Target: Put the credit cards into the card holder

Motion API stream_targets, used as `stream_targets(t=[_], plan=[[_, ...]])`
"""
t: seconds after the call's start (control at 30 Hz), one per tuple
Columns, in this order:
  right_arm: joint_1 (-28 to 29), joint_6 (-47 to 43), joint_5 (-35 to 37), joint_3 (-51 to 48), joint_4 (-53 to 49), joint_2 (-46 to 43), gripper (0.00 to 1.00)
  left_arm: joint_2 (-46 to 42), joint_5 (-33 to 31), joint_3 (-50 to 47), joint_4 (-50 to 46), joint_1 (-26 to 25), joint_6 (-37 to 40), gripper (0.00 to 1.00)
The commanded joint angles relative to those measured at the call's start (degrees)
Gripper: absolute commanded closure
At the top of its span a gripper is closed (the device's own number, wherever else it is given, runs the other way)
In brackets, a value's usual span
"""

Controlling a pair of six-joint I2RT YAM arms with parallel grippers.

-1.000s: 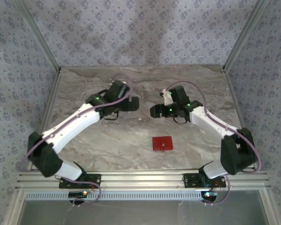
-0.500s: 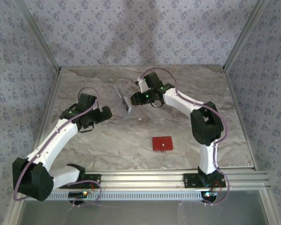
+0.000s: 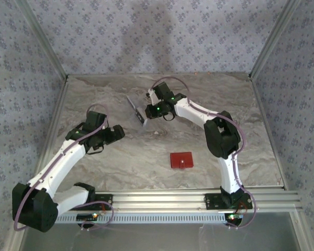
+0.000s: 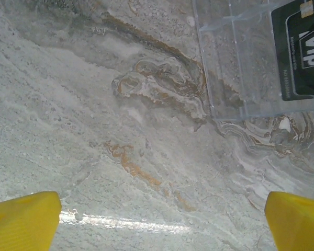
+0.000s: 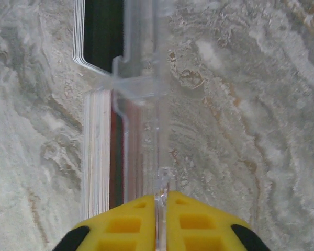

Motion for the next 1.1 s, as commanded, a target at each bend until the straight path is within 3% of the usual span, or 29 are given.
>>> stream_targets(t=[0.0,0.4,0.53,0.73,0.8,0.87,1.07], plan=[[1.43,0.58,4.79,0.24,-2.79,-1.85,0.98,-1.88,0.64,-0.84,0.67,0.47,-0.62,0.01],[-1.49,16.19,25.15,-19.83,4.94,-19.78,1.0,0.15,4.66,-1.13,5.14,0.39,-1.89,0.01],[-3.67,24.1,28.06,-25.1,6.35,-23.11,1.0,1.21,6.73,-1.53,7.98,0.3,-2.12,0.01],[-5.47,25.44,21.58,-29.2,9.35,-24.11,1.0,2.18,8.77,-1.98,11.26,-0.65,-3.11,0.01],[-5.81,24.25,20.35,-29.97,9.73,-24.98,0.91,2.55,10.53,-1.72,12.26,-1.24,-2.42,0.01],[-6.68,22.39,18.29,-30.57,9.81,-26.14,0.75,2.84,10.77,-1.12,12.57,-2.72,-1.03,0.01],[-11.19,16.63,11.48,-35.11,7.33,-35.01,0.62,4.93,12.54,1.07,13.17,-7.08,2.7,0.01]])
